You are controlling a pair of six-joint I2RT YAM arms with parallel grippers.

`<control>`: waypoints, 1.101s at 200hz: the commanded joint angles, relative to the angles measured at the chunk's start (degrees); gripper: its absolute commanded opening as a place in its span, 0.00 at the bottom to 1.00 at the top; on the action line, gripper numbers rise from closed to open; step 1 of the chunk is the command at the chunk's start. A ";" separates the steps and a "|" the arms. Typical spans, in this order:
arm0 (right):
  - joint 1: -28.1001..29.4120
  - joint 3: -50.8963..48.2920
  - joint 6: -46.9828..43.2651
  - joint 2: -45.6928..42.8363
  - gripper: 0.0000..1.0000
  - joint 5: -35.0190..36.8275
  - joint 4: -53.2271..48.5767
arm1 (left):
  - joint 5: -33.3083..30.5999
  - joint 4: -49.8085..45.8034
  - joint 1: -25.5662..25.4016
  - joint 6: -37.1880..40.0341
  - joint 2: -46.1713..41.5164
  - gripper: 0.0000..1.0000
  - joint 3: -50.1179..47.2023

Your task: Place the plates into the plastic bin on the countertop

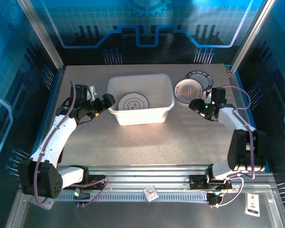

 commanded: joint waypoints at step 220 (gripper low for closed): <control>-0.76 4.23 2.47 12.40 0.61 5.84 13.24 | -0.98 -0.08 -0.56 -0.21 1.85 0.99 2.71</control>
